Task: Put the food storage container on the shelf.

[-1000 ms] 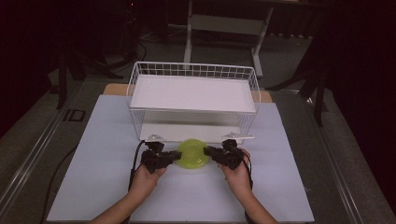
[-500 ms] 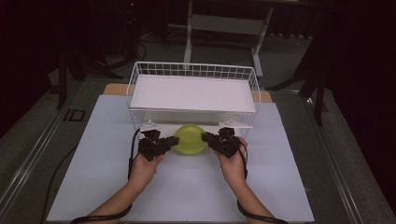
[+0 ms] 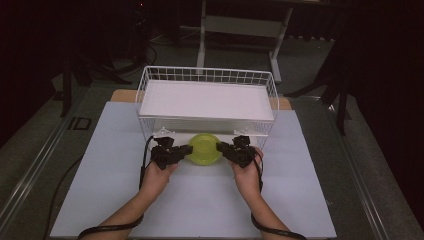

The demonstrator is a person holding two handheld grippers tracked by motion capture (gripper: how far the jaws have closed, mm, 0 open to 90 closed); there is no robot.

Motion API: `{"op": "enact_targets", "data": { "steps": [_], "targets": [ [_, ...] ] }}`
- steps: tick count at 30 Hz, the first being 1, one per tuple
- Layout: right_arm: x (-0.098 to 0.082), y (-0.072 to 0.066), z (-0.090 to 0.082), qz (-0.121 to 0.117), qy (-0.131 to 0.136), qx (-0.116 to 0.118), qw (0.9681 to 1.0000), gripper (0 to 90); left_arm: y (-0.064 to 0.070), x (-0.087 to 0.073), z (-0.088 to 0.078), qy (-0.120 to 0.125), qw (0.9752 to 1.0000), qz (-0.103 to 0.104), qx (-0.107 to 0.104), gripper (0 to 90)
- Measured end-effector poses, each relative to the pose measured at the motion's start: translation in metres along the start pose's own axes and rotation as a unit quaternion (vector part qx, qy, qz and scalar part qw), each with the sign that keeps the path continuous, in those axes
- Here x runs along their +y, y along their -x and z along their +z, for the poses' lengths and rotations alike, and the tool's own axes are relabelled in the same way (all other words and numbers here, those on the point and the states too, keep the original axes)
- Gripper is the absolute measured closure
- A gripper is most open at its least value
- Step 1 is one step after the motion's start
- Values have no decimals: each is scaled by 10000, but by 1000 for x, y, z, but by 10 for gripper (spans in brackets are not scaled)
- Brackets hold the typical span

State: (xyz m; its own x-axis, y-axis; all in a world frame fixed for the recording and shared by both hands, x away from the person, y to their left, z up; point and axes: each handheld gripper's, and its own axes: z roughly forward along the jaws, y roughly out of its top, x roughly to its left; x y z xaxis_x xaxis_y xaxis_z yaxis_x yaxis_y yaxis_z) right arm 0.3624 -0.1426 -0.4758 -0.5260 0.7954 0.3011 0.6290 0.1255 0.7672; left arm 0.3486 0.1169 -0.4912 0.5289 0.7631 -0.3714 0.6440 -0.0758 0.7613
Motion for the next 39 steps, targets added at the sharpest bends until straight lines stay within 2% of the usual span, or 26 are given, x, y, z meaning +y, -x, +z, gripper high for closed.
{"op": "enact_targets", "data": {
  "steps": [5,9,15,17,19,22,24,29,31,35,36,39],
  "targets": [
    [2,0,7,13,-88,-119,9999,792,-6,0,7,-63,9999,-105,44,809],
    [4,3,9,110,-42,-73,9999,791,-8,3,8,-33,9999,-164,25,804],
    [7,2,12,158,32,-124,9998,763,-11,6,10,-9,9996,-285,77,796],
    [7,2,12,116,83,-181,9997,737,-12,6,11,48,9992,-383,66,793],
    [6,2,12,52,156,-232,9996,765,-12,6,12,66,9990,-450,-16,794],
    [6,-2,13,-230,290,-467,9982,772,-11,6,13,72,9989,-471,28,792],
    [6,-3,14,-298,350,-524,9976,770,-12,7,14,97,9985,-530,-8,791],
    [6,2,16,-149,442,-599,9971,727,-11,10,16,154,9983,-558,20,784],
    [6,5,16,-21,488,-589,9971,707,-11,11,18,79,9982,-591,40,775],
    [6,10,14,89,596,-622,9962,681,-12,13,22,108,9978,-646,37,765],
    [7,11,14,104,584,-624,9963,681,-12,14,23,116,9981,-596,81,763],
    [8,13,15,90,558,-679,9961,681,-12,15,25,124,9977,-650,174,699]
  ]
}}
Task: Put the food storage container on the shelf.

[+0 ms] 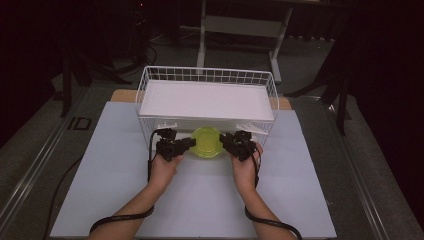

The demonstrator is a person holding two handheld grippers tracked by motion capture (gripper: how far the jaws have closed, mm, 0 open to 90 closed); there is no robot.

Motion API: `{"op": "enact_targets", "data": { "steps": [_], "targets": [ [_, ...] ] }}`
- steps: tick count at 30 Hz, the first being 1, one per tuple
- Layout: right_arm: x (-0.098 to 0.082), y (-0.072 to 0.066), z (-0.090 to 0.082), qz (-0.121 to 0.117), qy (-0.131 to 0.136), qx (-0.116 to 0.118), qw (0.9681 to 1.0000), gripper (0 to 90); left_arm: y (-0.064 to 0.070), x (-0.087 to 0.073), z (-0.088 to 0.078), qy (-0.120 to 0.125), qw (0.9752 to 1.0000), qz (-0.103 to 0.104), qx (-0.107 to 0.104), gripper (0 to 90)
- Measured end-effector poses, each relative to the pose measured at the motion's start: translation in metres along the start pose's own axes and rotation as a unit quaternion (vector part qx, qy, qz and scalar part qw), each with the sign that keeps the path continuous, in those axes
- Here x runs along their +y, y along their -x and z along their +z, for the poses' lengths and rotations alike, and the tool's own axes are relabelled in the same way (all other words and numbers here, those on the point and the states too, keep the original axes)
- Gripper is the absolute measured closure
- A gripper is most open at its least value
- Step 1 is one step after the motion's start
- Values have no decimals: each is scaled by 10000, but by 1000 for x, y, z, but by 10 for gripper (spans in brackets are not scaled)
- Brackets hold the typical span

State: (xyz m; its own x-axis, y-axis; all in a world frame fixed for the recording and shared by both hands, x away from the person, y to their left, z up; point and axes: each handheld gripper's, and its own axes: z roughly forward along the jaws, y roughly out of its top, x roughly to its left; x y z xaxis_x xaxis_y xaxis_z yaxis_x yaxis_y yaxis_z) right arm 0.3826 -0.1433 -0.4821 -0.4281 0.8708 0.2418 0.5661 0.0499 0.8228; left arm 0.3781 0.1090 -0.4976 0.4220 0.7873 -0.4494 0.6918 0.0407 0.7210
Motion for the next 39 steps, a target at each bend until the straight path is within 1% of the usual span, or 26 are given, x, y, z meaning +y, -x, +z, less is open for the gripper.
{"op": "enact_targets", "data": {
  "steps": [2,4,5,8,10,11,12,13,15,16,18,19,20,21,22,24,26,28,29,31,32,34,35,36,38,39],
  "targets": [
    [0,1,1,-7,-49,-38,10000,664,-1,1,1,23,10000,-14,62,632],
    [0,1,2,-54,-27,-75,10000,660,-2,2,1,38,9999,-81,73,612],
    [0,2,2,-53,-21,-83,9999,660,-2,3,2,51,9999,-76,123,608],
    [0,3,3,-13,8,-108,9999,643,-2,4,2,89,9996,-125,217,538],
    [1,5,4,21,-35,-136,9999,614,-3,4,2,103,9995,-198,217,527],
    [1,6,3,24,-12,-146,9999,611,-3,5,1,132,9994,-173,252,521],
    [1,7,3,73,9,-152,9999,610,-3,5,-1,188,9994,-197,219,514],
    [2,8,1,95,19,-136,9999,609,-4,5,-3,218,9995,-142,203,497],
    [3,8,-1,26,53,-149,9999,605,-4,5,-6,240,9995,-53,197,455],
    [3,7,-3,-14,72,-150,9999,606,-2,5,-10,334,9993,-134,134,430],
    [3,5,-7,-74,105,-120,9998,608,-3,4,-16,377,9993,42,27,394],
    [3,4,-9,-93,88,-86,9999,611,-3,3,-19,401,9990,178,-107,354],
    [2,3,-11,-112,74,-45,9999,612,-2,2,-21,389,9987,201,-240,315],
    [1,2,-12,-140,59,-8,9999,612,-3,1,-23,376,9981,292,-397,311],
    [0,0,-13,-160,36,40,9999,612,-2,1,-25,359,9975,365,-485,308],
    [-2,-3,-16,-210,36,146,9997,610,0,-1,-28,402,9971,451,-463,257],
    [-3,-7,-19,-214,15,252,9995,609,2,-3,-32,474,9960,548,-525,232],
    [-5,-11,-22,-229,31,321,9992,614,3,-6,-35,516,9945,599,-693,148],
    [-6,-13,-24,-261,34,336,9991,621,4,-8,-37,528,9933,618,-816,148],
    [-9,-18,-26,-362,-5,382,9986,628,6,-12,-41,569,9908,742,-975,129],
    [-10,-20,-27,-405,-43,418,9983,661,8,-14,-43,574,9900,782,-1021,113],
    [-13,-24,-29,-468,-70,509,9976,689,10,-19,-47,608,9887,899,-1034,58],
    [-15,-25,-30,-483,-99,527,9974,707,10,-21,-49,594,9881,910,-1087,20],
    [-17,-26,-31,-469,-132,534,9974,714,10,-22,-50,584,9878,918,-1118,18],
    [-22,-28,-32,-470,-215,562,9971,769,12,-27,-55,599,9876,1040,-1008,18],
    [-24,-29,-32,-489,-257,577,9968,805,13,-29,-58,600,9866,1168,-966,18]
  ]
}}
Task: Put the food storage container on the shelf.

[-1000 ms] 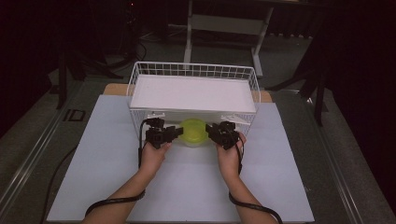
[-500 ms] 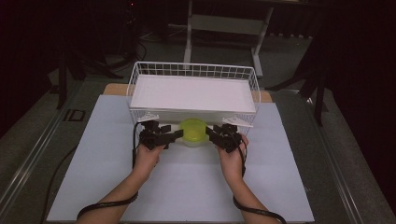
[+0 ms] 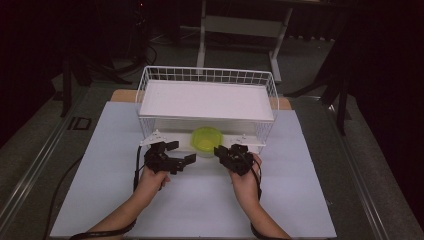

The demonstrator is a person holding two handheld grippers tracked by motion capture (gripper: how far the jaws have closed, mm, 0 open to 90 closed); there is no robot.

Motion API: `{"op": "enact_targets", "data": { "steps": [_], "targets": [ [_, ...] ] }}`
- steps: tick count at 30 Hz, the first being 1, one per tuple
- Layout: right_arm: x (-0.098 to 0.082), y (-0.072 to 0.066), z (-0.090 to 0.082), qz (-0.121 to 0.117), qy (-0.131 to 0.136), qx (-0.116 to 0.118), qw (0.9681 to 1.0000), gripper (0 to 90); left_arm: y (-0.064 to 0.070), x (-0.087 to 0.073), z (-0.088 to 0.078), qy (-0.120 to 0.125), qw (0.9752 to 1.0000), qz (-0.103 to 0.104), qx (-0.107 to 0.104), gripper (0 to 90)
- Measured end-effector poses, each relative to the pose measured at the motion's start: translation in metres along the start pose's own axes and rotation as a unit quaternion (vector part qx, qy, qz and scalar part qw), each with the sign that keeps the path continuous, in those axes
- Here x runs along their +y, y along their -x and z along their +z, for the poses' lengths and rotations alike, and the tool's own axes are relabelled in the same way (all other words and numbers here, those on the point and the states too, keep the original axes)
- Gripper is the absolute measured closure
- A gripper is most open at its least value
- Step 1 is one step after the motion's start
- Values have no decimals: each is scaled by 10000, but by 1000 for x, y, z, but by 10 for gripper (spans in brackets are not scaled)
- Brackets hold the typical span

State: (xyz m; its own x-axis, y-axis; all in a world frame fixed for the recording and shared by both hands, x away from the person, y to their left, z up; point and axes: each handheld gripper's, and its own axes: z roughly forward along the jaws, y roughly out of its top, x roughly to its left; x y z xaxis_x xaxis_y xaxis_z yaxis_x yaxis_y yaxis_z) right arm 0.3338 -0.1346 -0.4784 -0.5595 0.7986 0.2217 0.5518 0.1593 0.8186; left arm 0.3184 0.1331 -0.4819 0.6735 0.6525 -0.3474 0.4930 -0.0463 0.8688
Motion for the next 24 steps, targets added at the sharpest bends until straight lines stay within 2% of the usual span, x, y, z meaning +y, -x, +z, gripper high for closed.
{"op": "enact_targets", "data": {
  "steps": [2,4,6,8,12,17,21,24],
  "targets": [
    [-5,-4,0,-97,-113,43,9999,893,5,-4,-7,2,9996,244,128,18],
    [-11,-9,5,-202,-356,188,9990,898,9,-9,-13,24,9992,377,163,18],
    [-16,-12,11,-263,-452,228,9984,898,11,-15,-18,84,9989,447,75,18],
    [-18,-14,17,-252,-529,217,9980,898,14,-22,-22,164,9987,474,124,18],
    [-18,-15,30,-211,-615,173,9977,898,13,-32,-27,153,9987,439,190,18],
    [-14,-13,43,-126,-646,51,9978,898,10,-34,-31,313,9990,270,163,18],
    [-11,-9,51,-4,-589,-14,9983,896,11,-36,-30,240,9991,314,168,18],
    [-8,-5,54,41,-517,-58,9986,890,9,-38,-30,263,9993,245,135,18]
  ]
}}
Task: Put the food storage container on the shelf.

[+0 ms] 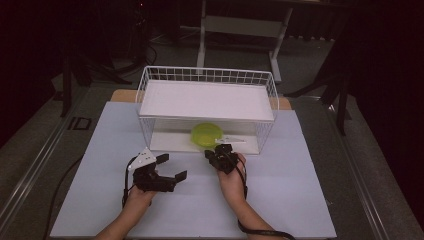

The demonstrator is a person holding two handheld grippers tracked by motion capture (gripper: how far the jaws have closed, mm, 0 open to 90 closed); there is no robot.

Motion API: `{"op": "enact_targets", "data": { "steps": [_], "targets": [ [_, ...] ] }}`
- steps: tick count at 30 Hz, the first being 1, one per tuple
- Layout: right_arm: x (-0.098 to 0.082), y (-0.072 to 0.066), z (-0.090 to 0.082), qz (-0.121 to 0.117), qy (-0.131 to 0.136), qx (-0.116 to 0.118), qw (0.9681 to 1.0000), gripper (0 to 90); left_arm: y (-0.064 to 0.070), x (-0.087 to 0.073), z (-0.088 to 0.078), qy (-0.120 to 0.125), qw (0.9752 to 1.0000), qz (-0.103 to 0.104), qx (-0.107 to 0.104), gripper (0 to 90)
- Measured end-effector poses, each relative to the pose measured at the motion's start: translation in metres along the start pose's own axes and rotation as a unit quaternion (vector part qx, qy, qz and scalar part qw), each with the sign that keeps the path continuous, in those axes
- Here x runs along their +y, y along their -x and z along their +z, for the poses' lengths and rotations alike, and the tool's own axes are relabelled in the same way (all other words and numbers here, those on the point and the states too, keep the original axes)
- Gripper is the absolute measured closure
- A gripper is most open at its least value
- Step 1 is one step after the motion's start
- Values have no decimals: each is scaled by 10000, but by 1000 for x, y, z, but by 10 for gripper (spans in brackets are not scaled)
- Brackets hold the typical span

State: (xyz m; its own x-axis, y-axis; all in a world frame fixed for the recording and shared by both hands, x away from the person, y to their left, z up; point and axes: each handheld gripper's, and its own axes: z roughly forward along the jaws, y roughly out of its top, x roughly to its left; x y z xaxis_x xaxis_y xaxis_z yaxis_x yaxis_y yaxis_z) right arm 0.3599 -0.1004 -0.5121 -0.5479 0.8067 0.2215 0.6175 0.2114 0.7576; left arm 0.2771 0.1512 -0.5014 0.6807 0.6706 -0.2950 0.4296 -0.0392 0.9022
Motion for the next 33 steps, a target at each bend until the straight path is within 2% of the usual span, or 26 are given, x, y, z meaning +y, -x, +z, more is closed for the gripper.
{"op": "enact_targets", "data": {
  "steps": [7,13,16,22,25,31,33],
  "targets": [
    [10,8,7,171,64,6,9998,881,-1,0,2,17,10000,-49,-28,18],
    [18,10,12,133,54,-55,9999,867,-1,0,2,36,10000,-44,-10,19],
    [20,11,15,259,40,-33,9997,859,-1,0,2,57,9999,92,-35,19],
    [9,1,12,22,-103,-55,9999,834,-2,1,0,62,9999,156,0,18],
    [2,-1,6,-56,-118,-14,9999,799,-1,2,-1,73,9998,178,-13,19],
    [-7,-4,-9,-155,-99,43,9998,699,3,3,0,49,9994,352,-56,19],
    [-11,-6,-20,-206,-26,148,9997,580,6,4,2,52,9991,393,-142,19]
  ]
}}
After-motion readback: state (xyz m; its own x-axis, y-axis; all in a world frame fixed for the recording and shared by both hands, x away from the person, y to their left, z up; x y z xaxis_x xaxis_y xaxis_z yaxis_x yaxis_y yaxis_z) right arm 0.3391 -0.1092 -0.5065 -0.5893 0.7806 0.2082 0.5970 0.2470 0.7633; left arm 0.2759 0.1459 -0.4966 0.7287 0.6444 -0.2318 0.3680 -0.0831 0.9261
